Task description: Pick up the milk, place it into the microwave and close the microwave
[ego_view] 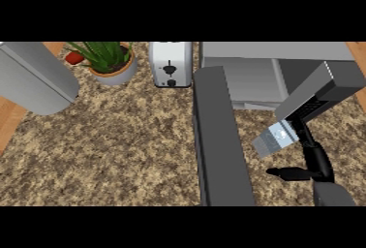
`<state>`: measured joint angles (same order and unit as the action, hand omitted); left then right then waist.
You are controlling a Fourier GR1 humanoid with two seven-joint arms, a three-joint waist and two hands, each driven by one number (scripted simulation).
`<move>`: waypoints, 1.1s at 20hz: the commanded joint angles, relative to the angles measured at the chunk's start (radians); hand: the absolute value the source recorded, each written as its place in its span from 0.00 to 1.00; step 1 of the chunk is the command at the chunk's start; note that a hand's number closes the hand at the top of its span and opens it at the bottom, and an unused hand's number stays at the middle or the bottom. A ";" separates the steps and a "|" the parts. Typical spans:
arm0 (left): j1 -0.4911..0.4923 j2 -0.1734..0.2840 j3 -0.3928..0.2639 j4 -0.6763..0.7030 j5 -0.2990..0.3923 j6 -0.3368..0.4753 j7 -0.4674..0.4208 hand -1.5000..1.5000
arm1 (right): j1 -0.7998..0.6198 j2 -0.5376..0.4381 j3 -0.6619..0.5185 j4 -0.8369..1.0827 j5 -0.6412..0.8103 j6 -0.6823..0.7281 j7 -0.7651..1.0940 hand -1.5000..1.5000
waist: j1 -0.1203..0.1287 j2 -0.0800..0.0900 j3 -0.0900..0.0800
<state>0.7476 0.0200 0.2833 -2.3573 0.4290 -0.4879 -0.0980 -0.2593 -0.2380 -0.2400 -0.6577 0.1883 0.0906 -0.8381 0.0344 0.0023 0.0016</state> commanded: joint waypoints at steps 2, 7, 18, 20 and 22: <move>0.076 -0.019 -0.037 -0.107 0.107 -0.012 -0.017 0.00 | -0.084 0.010 -0.020 0.199 0.011 -0.010 -0.108 0.00 | 0.014 0.003 0.002; 0.026 0.004 0.018 -0.078 0.122 -0.007 -0.003 0.00 | -0.136 0.021 -0.044 0.310 -0.006 0.018 -0.178 0.00 | 0.006 0.008 0.003; 0.056 0.016 0.008 -0.114 0.170 -0.025 0.026 0.00 | -0.184 0.013 -0.026 0.369 0.009 0.059 -0.292 1.00 | 0.009 0.011 0.004; 0.037 -0.006 -0.007 -0.089 0.126 -0.020 0.012 0.00 | -0.239 0.055 -0.032 0.370 -0.012 0.070 -0.234 1.00 | 0.006 0.009 0.003; 0.056 -0.002 0.006 -0.094 0.155 -0.029 0.017 0.00 | -0.204 0.026 -0.034 0.389 -0.011 0.090 -0.282 1.00 | 0.003 0.007 0.003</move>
<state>0.7946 0.0248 0.2904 -2.3457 0.4853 -0.5352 -0.1177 -0.4234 -0.2095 -0.2761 -0.3240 0.1711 0.1249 -1.0527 0.0251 -0.0034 -0.0063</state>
